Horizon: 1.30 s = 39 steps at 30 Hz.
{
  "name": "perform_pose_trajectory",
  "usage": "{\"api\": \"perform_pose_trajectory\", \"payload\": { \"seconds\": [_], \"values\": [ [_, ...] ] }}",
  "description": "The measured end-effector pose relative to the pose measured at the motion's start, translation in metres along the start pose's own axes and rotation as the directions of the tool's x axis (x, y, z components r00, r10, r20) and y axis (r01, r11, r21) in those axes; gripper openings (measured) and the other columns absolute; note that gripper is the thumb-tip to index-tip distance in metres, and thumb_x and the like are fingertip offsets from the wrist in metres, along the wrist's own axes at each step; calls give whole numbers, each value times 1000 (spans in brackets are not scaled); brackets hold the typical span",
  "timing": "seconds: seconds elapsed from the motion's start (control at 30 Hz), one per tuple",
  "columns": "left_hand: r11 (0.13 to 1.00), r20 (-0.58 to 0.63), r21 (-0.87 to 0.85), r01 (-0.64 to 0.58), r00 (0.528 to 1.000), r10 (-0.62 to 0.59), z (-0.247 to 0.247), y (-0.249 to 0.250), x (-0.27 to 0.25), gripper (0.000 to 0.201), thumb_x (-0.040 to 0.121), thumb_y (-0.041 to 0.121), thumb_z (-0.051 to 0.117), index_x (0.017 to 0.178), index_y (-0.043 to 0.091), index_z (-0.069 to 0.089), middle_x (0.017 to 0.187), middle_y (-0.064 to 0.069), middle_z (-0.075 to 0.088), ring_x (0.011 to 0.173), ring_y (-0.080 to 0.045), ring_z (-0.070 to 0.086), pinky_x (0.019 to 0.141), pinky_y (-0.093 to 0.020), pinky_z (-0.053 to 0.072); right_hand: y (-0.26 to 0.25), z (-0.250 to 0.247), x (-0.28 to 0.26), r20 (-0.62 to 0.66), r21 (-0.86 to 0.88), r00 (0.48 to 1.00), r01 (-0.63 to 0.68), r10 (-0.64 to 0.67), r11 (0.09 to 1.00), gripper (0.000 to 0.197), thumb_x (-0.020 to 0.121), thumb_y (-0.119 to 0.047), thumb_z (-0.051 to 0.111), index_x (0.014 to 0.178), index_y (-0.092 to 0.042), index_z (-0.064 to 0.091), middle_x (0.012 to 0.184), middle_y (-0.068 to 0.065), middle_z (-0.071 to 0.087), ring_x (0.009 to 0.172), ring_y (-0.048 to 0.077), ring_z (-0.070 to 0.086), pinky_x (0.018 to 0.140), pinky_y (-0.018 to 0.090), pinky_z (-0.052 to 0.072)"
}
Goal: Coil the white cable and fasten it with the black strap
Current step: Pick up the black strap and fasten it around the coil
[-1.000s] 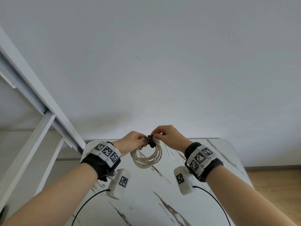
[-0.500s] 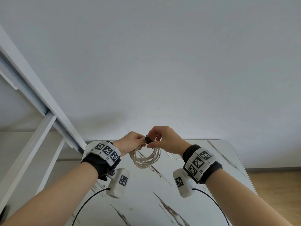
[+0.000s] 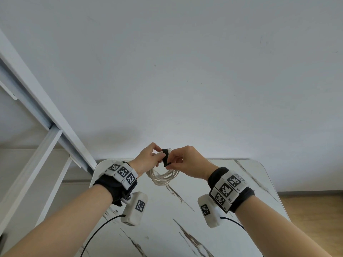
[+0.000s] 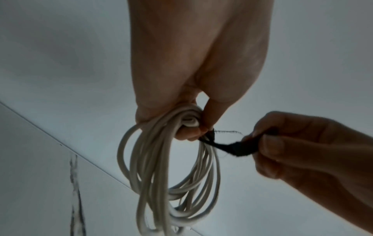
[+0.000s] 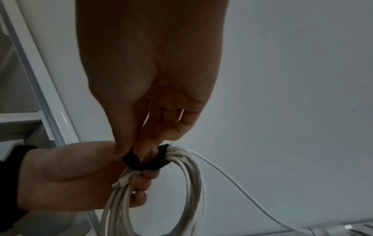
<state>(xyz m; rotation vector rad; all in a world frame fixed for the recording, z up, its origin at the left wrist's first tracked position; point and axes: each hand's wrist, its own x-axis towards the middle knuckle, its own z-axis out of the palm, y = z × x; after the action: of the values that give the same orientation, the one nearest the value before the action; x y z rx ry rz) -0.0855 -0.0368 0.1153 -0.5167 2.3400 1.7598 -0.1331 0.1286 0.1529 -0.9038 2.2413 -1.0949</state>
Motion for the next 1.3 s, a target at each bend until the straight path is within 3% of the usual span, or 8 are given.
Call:
{"api": "perform_pose_trajectory", "payload": {
  "seconds": [0.13,0.23,0.33,0.57,0.73,0.9,1.07,1.3],
  "values": [
    [997,5,63,-47,999,47,1,-1,0,12,92,13,55,83,13,46,65,-6,56,54,-15,44,54,-20,39,-5,-10,4,-46,-16,998,32,-32,999,3,79,-13,71,78,-12,68,68,-8,66,56,1,54,60,14,42],
    [991,41,117,-66,997,61,1,1,0,16,91,15,55,78,16,47,62,-4,55,54,-16,42,59,-29,38,-6,-17,7,-96,-38,995,30,-34,999,6,80,-14,68,76,-17,66,67,-6,65,59,11,54,66,33,50],
    [980,90,174,-95,993,81,1,5,-2,19,92,17,55,76,18,45,61,-1,54,55,-15,42,59,-28,36,-5,-22,11,-148,5,989,7,-6,1000,6,82,-9,65,78,-14,64,76,4,68,66,22,61,73,40,54],
    [959,265,193,-207,952,152,5,15,-9,20,95,14,49,77,19,41,65,-1,49,63,-19,39,64,-30,34,5,-21,14,-190,56,979,-58,67,997,7,88,-7,56,82,-8,53,87,16,72,84,25,68,83,39,55],
    [940,339,219,-262,924,179,6,15,-13,24,97,12,45,76,20,35,69,-4,46,65,-18,39,58,-18,33,8,-16,15,-113,134,976,-170,185,976,11,91,-9,51,82,-8,45,83,14,68,62,20,63,60,23,52],
    [936,318,206,-284,924,210,7,12,-17,24,96,9,46,76,18,36,68,-1,48,62,-13,41,58,-15,33,13,-12,20,-100,94,966,-229,238,969,21,87,-7,55,70,-13,45,76,15,65,58,19,57,57,25,48],
    [936,255,208,-285,939,230,7,12,-14,22,94,7,48,79,20,40,69,1,52,64,-17,42,63,-25,35,18,-11,27,-113,112,956,-258,270,960,24,84,-7,60,65,-15,48,62,6,55,53,14,47,56,24,39],
    [933,236,202,-297,940,248,9,11,-18,20,95,11,45,111,23,43,69,2,49,64,-15,42,59,-17,35,17,-13,26,-99,68,959,-261,267,963,22,82,-17,69,63,-18,58,59,-4,54,54,6,45,54,18,34]
  ]
}}
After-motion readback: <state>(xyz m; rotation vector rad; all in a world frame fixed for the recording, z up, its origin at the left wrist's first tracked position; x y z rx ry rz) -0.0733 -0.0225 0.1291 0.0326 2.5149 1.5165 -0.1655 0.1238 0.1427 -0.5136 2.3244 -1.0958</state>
